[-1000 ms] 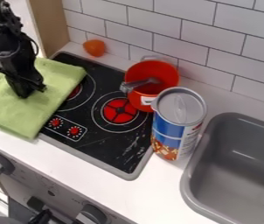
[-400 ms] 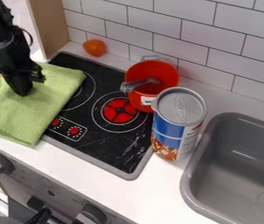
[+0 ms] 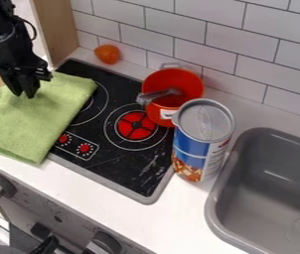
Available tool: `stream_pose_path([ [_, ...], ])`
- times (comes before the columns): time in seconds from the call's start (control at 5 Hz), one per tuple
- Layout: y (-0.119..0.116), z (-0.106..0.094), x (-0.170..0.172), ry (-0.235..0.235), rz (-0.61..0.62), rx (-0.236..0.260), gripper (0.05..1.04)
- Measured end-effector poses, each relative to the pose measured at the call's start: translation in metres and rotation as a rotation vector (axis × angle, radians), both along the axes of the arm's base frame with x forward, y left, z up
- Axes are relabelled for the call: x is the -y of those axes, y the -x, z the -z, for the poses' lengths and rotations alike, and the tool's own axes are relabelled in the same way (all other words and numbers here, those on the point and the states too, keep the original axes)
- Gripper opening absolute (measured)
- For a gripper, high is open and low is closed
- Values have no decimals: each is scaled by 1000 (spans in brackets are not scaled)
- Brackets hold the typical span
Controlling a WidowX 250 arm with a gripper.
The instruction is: Move the green cloth to the bottom left corner of the burner
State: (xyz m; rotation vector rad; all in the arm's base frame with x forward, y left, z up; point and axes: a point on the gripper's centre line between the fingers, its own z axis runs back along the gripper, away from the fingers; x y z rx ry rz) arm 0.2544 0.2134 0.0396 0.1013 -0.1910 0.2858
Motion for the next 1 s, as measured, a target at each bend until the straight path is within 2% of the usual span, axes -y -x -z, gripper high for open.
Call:
stream_pose_path([
  [0.2, 4, -26, -2, 10, -29, -16, 732],
  [0.4, 8, -35, -2, -2, -73, -17, 978],
  [0.6, 3, -37, 10, -18, -93, 20, 999],
  [0.8, -4, -45, 35, 1, -143, 93, 999],
  [1.0, -5, -57, 61, 16, -143, 114, 999],
])
